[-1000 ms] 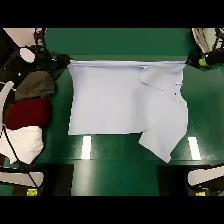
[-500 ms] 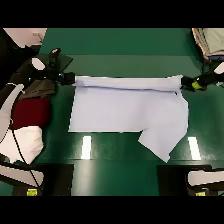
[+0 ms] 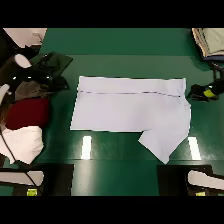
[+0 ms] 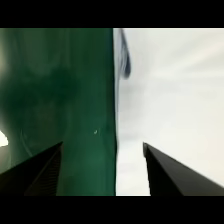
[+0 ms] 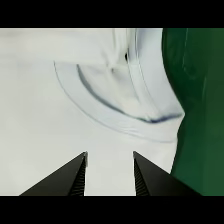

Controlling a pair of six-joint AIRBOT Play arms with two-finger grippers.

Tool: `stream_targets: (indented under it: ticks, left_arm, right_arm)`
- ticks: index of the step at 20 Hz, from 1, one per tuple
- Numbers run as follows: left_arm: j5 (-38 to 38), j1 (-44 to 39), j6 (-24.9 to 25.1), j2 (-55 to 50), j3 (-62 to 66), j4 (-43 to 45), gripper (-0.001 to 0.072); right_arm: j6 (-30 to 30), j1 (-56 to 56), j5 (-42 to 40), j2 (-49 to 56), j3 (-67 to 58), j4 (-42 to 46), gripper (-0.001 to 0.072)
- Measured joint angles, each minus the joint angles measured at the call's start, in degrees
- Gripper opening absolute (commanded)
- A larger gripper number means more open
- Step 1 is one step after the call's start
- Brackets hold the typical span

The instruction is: Fold the shirts.

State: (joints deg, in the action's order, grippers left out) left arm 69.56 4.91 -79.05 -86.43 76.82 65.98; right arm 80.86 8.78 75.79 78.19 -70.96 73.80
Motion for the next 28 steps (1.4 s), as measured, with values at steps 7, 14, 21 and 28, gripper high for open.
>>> stream_targets:
  ticks: [7,14,21,28]
  left_arm:
    - [3.91,2.73,3.61,11.50,-23.98,-3.65,0.0590]
    - [-1.20,2.01,7.02,13.86,-34.86,-11.96,0.0590]
    - [-3.76,-3.52,7.15,13.60,-36.24,-11.74,0.0024]
    - [-3.52,-4.59,6.95,15.10,-32.26,-13.33,0.0024]
  right_arm:
    - [-5.86,6.43,3.67,-12.50,12.35,-12.26,0.0303]
    - [-6.88,7.41,3.67,-15.52,15.74,-15.28,0.0303]
    - [-6.97,7.50,4.85,-15.85,16.09,-14.25,0.0304]
    - [-2.89,8.66,10.80,-15.89,22.21,1.84,0.0582]
